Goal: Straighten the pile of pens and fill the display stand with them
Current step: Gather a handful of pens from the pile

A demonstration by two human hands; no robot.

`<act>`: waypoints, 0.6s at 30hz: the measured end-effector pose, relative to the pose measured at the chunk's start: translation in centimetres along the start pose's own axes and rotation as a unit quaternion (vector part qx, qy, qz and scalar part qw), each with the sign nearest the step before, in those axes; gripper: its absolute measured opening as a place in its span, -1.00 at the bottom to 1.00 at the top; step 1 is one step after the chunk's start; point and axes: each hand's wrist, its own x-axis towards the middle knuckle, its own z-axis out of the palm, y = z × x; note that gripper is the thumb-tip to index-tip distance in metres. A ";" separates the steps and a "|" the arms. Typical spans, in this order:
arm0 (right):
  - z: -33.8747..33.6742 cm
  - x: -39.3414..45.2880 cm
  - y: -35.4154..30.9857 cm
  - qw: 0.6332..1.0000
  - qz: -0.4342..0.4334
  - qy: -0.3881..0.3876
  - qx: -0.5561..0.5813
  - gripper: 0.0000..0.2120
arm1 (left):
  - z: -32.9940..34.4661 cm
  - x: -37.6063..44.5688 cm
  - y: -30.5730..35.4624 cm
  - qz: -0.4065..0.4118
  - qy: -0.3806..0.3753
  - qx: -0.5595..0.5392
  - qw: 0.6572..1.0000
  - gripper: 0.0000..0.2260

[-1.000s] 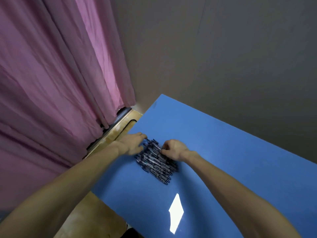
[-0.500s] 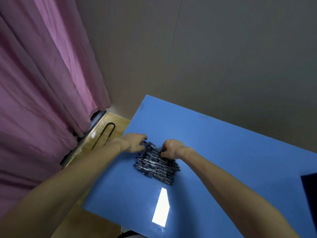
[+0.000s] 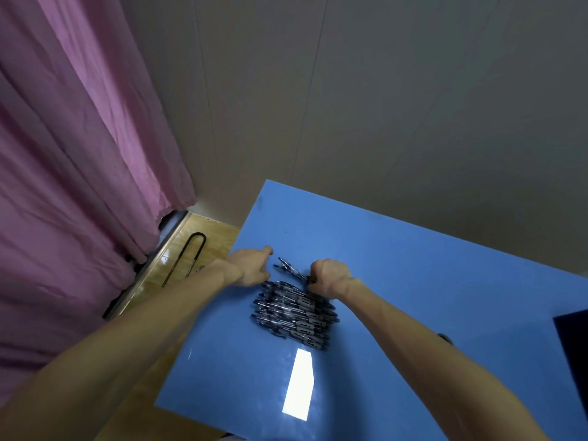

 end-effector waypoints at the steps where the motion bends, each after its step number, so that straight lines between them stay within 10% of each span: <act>1: 0.0 0.0 0.0 1.000 0.003 0.007 -0.006 -0.87 | 0.1 0.2 -0.1 0.003 0.000 -0.002 1.000 -0.56; 18: 0.9 0.1 3.6 0.998 0.048 0.020 0.026 -0.89 | 0.5 4.2 2.0 0.100 -0.009 0.105 0.989 -0.56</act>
